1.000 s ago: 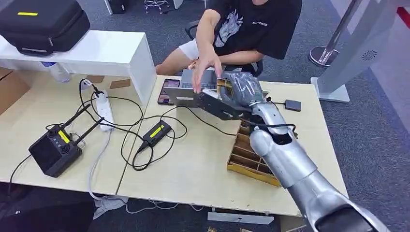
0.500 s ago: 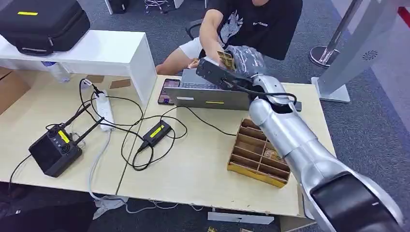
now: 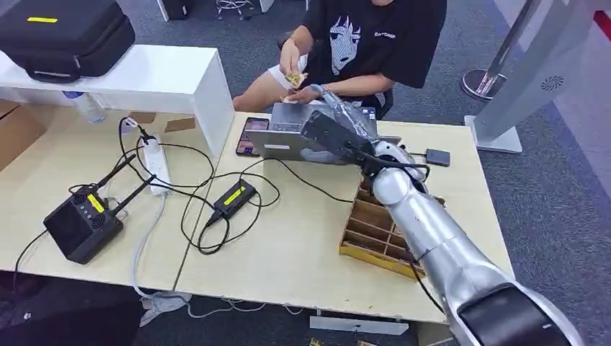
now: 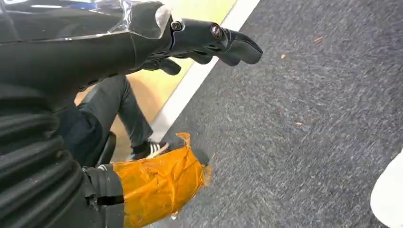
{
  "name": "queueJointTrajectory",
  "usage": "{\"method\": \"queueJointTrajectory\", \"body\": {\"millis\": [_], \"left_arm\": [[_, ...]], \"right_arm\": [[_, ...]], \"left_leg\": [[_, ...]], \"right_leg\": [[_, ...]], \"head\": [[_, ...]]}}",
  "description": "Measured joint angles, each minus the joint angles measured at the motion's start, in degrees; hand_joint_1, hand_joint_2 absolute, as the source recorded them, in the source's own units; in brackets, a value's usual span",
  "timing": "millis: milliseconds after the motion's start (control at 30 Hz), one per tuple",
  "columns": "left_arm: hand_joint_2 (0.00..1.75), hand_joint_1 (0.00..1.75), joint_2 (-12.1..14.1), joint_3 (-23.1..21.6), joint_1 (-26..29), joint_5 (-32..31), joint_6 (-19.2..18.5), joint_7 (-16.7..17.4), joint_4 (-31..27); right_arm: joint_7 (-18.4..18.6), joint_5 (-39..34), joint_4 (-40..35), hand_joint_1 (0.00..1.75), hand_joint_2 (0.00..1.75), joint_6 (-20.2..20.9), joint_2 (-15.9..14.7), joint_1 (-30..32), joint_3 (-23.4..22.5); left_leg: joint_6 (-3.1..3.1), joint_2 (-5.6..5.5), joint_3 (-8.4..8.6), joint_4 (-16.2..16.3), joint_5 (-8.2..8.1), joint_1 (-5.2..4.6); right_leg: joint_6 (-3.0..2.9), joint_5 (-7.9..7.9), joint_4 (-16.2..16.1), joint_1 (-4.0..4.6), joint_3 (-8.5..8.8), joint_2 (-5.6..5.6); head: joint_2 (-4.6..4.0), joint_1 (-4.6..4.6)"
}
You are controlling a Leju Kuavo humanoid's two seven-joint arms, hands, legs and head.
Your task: Pass the card to the sensor for recognition and then transmit it.
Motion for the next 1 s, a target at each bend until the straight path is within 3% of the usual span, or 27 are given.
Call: {"method": "queueJointTrajectory", "body": {"millis": [100,233,500,700,833,1000], "left_arm": [[1.75,0.00,-0.04,0.13,0.15,1.27,0.00,0.83,-0.11],[1.75,0.00,-0.28,0.31,0.35,1.91,0.00,1.84,-0.46],[1.75,0.00,-0.70,0.46,0.83,2.06,0.02,2.89,-1.09],[1.75,0.00,-1.05,0.46,0.89,2.50,0.02,3.22,-1.58],[1.75,0.00,-1.14,0.48,0.91,2.61,0.02,3.78,-1.75],[1.75,0.00,-1.18,0.48,0.92,2.95,0.02,4.09,-1.97]], "right_arm": [[-3.04,-2.04,-8.99,0.00,1.75,-1.84,-3.53,7.36,0.00],[-4.51,2.44,-20.27,0.00,1.75,-13.80,-8.04,17.98,-0.83],[-7.72,6.22,-34.85,0.00,1.75,-22.99,-13.23,35.67,-4.98],[-7.24,14.36,-41.00,0.00,1.75,-26.95,-15.66,43.73,-7.89],[-3.92,25.11,-44.17,0.00,1.75,-28.92,-18.39,47.88,-10.71],[-1.45,30.87,-47.27,0.00,1.75,-26.93,-22.16,51.86,-13.20]], "left_leg": [[0.04,-0.11,-0.01,0.00,-0.03,-0.01],[0.09,-0.09,-0.05,0.00,-0.11,-0.02],[0.12,-0.05,-0.05,-0.01,-0.20,-0.03],[0.10,-0.05,-0.05,-0.02,-0.23,-0.03],[0.14,-0.05,-0.06,-0.01,-0.25,-0.04],[0.16,-0.03,-0.05,-0.01,-0.27,-0.08]], "right_leg": [[0.03,-0.04,-0.06,-0.01,0.05,-0.13],[0.07,-0.07,-0.11,-0.03,0.05,-0.14],[0.06,-0.13,-0.12,-0.03,0.03,-0.12],[0.09,-0.17,-0.12,-0.03,0.03,-0.12],[0.10,-0.17,-0.12,-0.04,0.06,-0.13],[0.11,-0.17,-0.12,-0.07,0.07,-0.12]], "head": [[0.00,0.02],[0.00,0.00],[0.00,0.00],[0.00,0.00],[0.00,0.00],[0.00,0.00]]}}
